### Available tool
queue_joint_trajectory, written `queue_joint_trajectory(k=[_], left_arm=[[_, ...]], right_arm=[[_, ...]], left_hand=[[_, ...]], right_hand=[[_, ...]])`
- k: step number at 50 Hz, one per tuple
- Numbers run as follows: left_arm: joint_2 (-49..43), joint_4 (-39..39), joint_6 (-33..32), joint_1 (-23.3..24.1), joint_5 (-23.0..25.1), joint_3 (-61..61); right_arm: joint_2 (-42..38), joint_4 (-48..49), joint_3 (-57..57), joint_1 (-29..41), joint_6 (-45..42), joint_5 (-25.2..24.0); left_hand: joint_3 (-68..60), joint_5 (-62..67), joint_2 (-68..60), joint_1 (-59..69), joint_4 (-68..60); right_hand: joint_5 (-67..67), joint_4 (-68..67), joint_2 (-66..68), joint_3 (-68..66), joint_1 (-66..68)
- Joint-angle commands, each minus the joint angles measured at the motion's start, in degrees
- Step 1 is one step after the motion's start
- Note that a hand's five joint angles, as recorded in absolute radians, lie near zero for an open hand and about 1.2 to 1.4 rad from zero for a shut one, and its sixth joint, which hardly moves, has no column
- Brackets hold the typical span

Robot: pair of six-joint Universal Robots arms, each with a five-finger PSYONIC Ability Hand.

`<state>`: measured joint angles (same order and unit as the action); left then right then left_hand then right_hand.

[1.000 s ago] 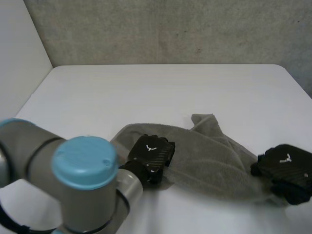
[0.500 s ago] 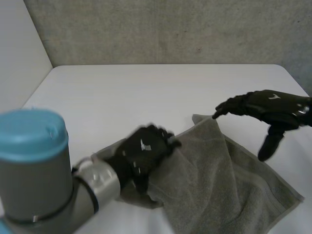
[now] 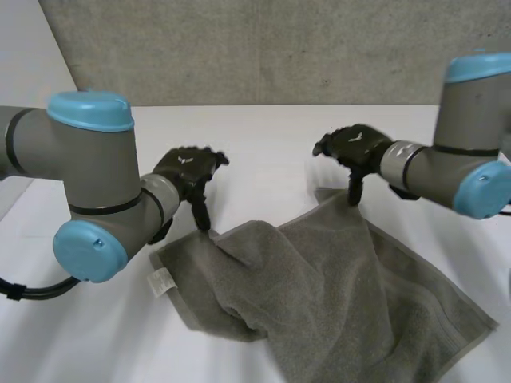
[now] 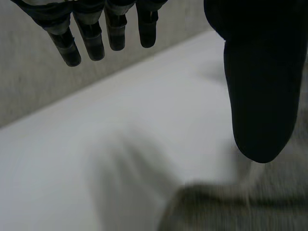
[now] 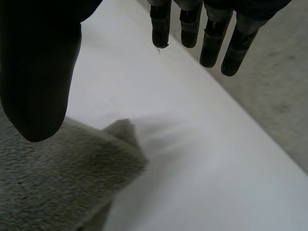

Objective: Fold the laundry

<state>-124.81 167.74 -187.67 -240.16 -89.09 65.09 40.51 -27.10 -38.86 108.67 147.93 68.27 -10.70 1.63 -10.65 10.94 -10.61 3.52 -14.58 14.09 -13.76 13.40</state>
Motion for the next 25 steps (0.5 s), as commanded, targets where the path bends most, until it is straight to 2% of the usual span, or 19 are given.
queue_joint_trajectory(k=[1, 12, 17, 25], left_arm=[[-0.43, -4.44, -1.3, -0.23, -0.38, 1.18], [-2.54, -4.35, -1.56, -0.23, 0.14, 1.44], [-3.68, -4.53, -2.35, -0.14, 0.14, 1.71], [-5.18, -4.27, -3.14, -0.14, 0.14, 1.71]], right_arm=[[-3.6, -1.29, 0.27, 1.72, -3.69, 0.37], [-5.44, -1.91, 0.01, 1.72, -9.14, 4.67], [-5.45, -2.26, -0.43, 1.72, -9.59, 4.85], [-5.88, -3.31, -0.6, 1.72, -9.68, 4.94]], left_hand=[[-2.04, 1.11, -2.08, 1.8, -2.12], [-3.05, 2.12, -3.09, 2.81, -3.14], [-3.05, 2.12, -3.09, 2.81, -3.14], [-3.05, 2.12, -3.09, 2.81, -3.14]], right_hand=[[3.28, -2.22, 2.7, -3.04, 3.39], [9.84, -8.78, 9.27, -9.6, 9.96], [17.57, -16.51, 16.99, -17.33, 17.68], [19.27, -18.21, 18.7, -19.04, 19.39]])
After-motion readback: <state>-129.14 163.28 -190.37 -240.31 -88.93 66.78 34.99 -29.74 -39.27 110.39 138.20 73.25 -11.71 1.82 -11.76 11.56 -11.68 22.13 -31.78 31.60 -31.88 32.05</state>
